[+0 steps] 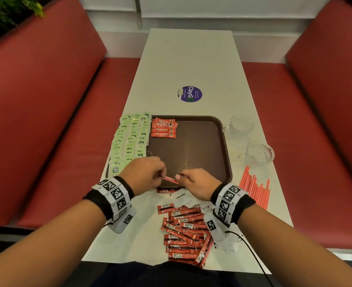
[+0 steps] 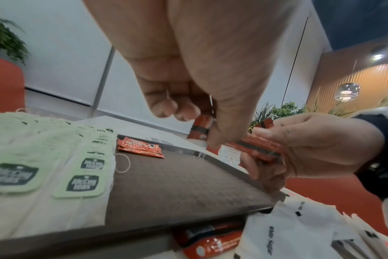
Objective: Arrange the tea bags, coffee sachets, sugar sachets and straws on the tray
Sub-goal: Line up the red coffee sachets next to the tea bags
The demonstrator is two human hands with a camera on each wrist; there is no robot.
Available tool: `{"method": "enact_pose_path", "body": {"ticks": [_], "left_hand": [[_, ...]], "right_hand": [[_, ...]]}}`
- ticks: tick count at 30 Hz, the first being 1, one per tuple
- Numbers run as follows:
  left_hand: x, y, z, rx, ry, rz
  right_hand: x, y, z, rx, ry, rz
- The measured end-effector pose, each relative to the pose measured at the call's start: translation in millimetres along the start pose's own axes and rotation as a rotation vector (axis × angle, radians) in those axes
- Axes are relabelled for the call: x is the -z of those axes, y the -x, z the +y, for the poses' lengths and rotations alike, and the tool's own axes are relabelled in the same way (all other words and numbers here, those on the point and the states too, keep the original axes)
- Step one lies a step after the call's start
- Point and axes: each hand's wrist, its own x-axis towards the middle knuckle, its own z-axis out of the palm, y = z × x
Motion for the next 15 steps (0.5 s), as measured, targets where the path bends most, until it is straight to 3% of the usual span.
{"method": "enact_pose_path", "body": {"ticks": [3,7,11,15], "left_hand": [[-4,-2,-3,-0.001,0.014,0.065],[-9,-8,-6,-0.011,0.079,0.047],[-8,-15,-7,0.015,0.136,-0.001],[-11,-26,-13,-0.012,0.028,-0.007]], "right_hand": [[7,-4,1,0.009,-0.069,-0.001],[13,-10,6,0.021,-0.075,-0.018],[16,-17,12,0.063,0.058,0.004],[22,-23,11,0.101,0.122,0.020]]}}
